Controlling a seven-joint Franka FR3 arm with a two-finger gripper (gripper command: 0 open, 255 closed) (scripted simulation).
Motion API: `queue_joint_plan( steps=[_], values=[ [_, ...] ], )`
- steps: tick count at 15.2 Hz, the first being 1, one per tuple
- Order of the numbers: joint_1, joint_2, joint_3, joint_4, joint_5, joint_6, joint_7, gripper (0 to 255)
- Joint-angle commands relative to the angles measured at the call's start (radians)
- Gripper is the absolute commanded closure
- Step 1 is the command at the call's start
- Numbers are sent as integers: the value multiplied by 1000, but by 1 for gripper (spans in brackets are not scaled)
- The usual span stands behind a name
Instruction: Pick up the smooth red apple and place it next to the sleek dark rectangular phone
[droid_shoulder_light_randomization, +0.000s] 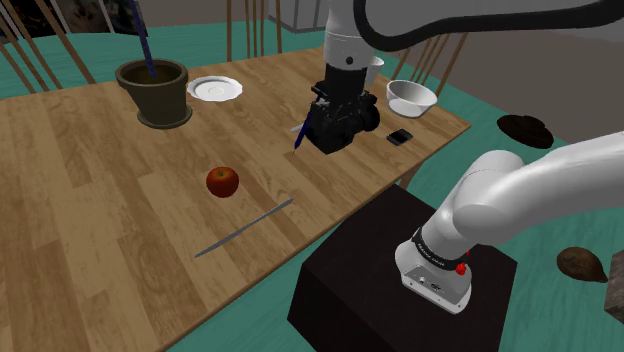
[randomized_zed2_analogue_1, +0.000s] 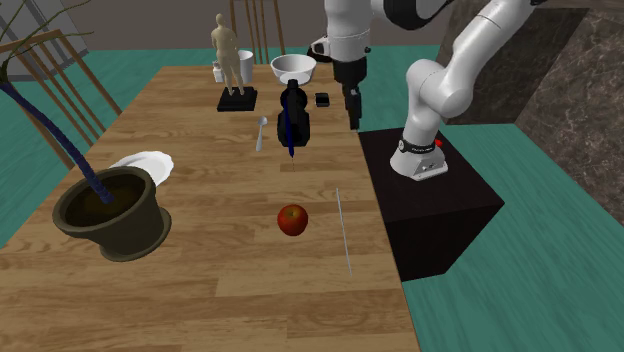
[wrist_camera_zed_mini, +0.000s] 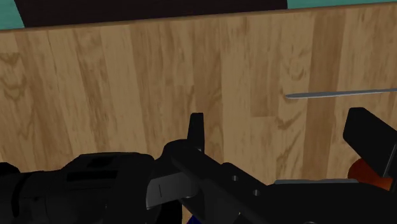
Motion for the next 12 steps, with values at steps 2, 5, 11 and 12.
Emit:
queue_joint_plan(
  steps=[2, 5, 11, 12],
  values=[
    [7, 75, 62, 7, 9, 107, 59, 0],
    [7, 163, 123, 34, 1, 204, 124, 0],
    [-7, 370, 241, 125, -84, 374, 284, 0],
    [-10, 408, 259, 145, -109, 398, 316, 0]
  ],
)
